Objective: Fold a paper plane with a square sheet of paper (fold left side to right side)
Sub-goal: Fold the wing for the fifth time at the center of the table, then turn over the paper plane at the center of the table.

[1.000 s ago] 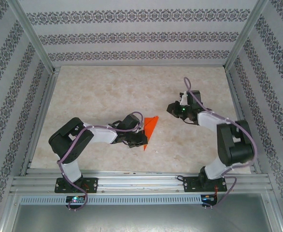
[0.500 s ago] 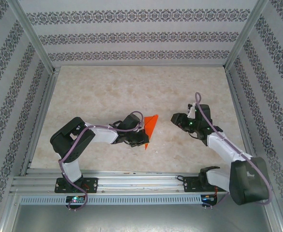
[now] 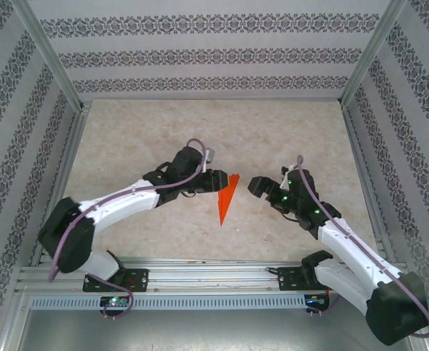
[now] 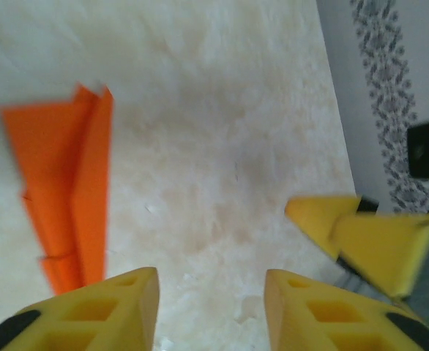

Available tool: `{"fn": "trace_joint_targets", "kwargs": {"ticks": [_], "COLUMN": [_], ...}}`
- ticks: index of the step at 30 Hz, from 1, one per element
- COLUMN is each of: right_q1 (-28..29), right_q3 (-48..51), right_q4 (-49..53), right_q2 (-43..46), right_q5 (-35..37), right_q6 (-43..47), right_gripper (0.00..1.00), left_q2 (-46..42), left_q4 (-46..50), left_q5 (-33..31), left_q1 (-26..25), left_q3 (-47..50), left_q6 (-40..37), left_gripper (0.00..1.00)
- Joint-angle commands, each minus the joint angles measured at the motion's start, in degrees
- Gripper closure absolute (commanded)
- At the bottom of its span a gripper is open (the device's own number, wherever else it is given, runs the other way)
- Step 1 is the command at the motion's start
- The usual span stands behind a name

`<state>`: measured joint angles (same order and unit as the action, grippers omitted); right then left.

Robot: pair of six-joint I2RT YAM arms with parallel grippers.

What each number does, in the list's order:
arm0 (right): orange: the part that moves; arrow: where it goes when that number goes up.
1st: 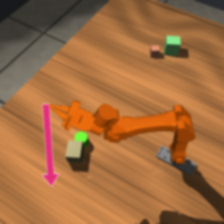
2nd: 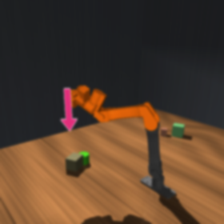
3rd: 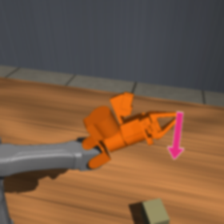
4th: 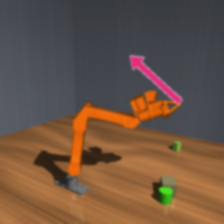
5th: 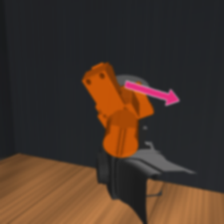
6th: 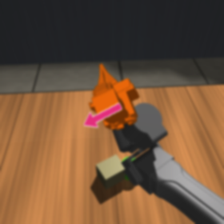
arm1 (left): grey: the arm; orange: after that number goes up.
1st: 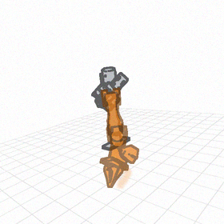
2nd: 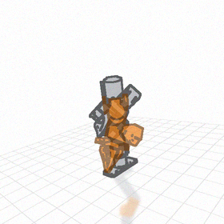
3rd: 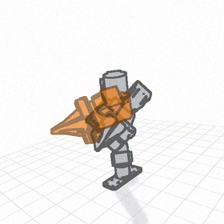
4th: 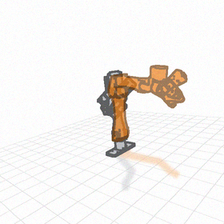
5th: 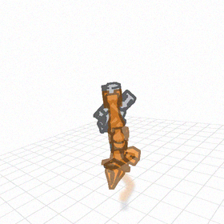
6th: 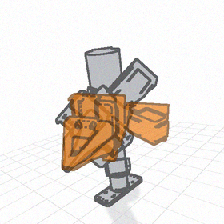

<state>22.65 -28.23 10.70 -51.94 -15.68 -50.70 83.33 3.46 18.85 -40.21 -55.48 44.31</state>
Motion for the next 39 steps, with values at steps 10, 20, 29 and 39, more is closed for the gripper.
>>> {"fn": "trace_joint_targets", "kwargs": {"ticks": [10,20,29,39], "right_q1": [22.9,28.4,28.1,27.5], "right_q3": [-28.1,-49.6,-53.1,-53.2], "right_q4": [25.7,39.7,41.1,39.6], "right_q2": [-29.4,-53.8,-60.3,-63.1], "right_q5": [31.1,40.0,41.3,40.1], "right_q6": [6.3,4.8,0.7,-2.4], "right_gripper": [0.02,0.22,0.31,0.44], "left_q2": [-23.4,-31.3,-33.1,-33.1], "left_q4": [8.7,12.3,11.1,11.4], "left_q5": [-20.9,-23.0,-22.7,-22.4], "left_q1": [5.5,7.7,8.7,9.2], "left_q3": [15.4,21.1,23.5,23.4], "left_q6": [-6.1,-6.1,-6.5,-7.3], "left_gripper": [0.35,0.33,0.31,0.30]}}
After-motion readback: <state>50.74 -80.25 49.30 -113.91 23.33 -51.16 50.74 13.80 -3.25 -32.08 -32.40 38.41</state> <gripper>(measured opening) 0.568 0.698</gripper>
